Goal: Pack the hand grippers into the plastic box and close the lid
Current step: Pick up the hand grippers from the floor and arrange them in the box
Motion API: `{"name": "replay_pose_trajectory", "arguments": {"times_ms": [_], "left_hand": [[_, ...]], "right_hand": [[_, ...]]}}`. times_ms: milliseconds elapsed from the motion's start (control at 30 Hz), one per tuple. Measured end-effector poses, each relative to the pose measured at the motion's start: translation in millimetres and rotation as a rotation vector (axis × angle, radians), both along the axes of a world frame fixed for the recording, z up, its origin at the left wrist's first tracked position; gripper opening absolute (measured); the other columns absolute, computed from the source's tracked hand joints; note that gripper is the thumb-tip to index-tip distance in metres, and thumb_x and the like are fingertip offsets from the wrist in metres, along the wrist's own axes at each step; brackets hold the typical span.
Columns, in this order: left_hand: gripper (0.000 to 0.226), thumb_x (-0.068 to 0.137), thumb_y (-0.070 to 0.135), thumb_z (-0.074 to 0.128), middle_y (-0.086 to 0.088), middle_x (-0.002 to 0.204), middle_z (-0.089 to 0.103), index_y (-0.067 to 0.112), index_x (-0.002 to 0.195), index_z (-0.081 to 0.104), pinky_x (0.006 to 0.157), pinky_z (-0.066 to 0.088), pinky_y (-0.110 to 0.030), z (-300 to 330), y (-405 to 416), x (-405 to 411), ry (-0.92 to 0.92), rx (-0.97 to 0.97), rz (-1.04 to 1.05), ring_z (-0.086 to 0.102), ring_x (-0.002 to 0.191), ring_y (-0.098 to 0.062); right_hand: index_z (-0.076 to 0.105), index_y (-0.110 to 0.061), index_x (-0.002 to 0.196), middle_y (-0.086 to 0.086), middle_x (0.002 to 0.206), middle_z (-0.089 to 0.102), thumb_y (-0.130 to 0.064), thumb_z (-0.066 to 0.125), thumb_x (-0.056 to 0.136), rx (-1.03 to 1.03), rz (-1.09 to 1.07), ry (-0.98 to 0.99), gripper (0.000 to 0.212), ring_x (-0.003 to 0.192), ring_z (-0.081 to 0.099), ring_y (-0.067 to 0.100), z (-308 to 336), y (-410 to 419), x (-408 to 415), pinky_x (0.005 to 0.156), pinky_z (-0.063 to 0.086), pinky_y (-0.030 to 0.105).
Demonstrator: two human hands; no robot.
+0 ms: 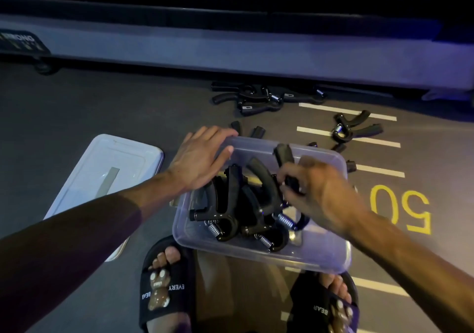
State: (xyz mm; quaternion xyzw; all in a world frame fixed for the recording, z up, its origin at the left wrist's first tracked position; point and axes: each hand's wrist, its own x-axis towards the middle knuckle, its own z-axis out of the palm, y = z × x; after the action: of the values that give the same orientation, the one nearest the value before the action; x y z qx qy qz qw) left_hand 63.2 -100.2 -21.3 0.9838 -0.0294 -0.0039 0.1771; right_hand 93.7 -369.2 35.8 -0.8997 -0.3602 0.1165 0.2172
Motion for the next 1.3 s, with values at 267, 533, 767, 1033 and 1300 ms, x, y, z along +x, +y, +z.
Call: {"name": "replay_pose_trajectory", "arguments": {"times_ms": [267,533,767,1033,1300], "left_hand": [[0.038,0.105,0.040,0.038,0.004,0.129,0.057,0.028,0.140,0.048,0.095,0.037,-0.041,-0.8,0.3,1.4,-0.002,-0.014,-0.007,0.050,0.118,-0.021],[0.043,0.104,0.043,0.035,0.004,0.130,0.057,0.027,0.142,0.047,0.096,0.037,-0.041,0.5,0.7,1.0,0.011,-0.024,-0.004,0.050,0.118,-0.020],[0.041,0.105,0.042,0.036,0.004,0.130,0.057,0.027,0.142,0.046,0.095,0.037,-0.040,-1.1,1.4,1.5,0.012,-0.021,-0.011,0.050,0.117,-0.020],[0.042,0.104,0.044,0.034,0.005,0.128,0.057,0.028,0.141,0.046,0.095,0.037,-0.040,-1.5,2.0,0.9,0.017,-0.024,-0.005,0.050,0.116,-0.020],[0.043,0.104,0.044,0.034,0.004,0.129,0.057,0.027,0.142,0.047,0.095,0.037,-0.040,-0.9,2.0,1.1,0.015,-0.033,-0.013,0.050,0.117,-0.019]], "right_hand": [[0.057,-0.031,0.099,-0.009,0.081,0.051,-0.037,0.057,0.086,-0.273,0.003,0.153,0.014,0.079,0.061,0.023,-21.8,9.6,-24.9,0.072,0.050,0.033],[0.057,-0.032,0.100,-0.001,0.099,0.055,-0.050,0.049,0.093,-0.400,0.147,0.279,0.021,0.087,0.058,0.024,-11.4,10.0,-18.8,0.079,0.050,0.036],[0.055,-0.033,0.111,0.001,0.113,0.037,-0.052,0.057,0.090,-0.579,0.132,0.290,0.029,0.079,0.047,0.022,-10.4,17.3,-31.3,0.072,0.042,0.031],[0.055,-0.033,0.119,0.007,0.122,0.036,-0.048,0.052,0.094,-0.662,0.135,0.280,0.029,0.096,0.060,0.029,-7.0,24.4,-36.3,0.078,0.048,0.035],[0.059,-0.023,0.117,0.007,0.115,0.063,-0.042,0.039,0.101,-0.772,0.327,0.203,0.032,0.103,0.060,0.029,8.2,30.6,-30.4,0.077,0.047,0.033]]}}
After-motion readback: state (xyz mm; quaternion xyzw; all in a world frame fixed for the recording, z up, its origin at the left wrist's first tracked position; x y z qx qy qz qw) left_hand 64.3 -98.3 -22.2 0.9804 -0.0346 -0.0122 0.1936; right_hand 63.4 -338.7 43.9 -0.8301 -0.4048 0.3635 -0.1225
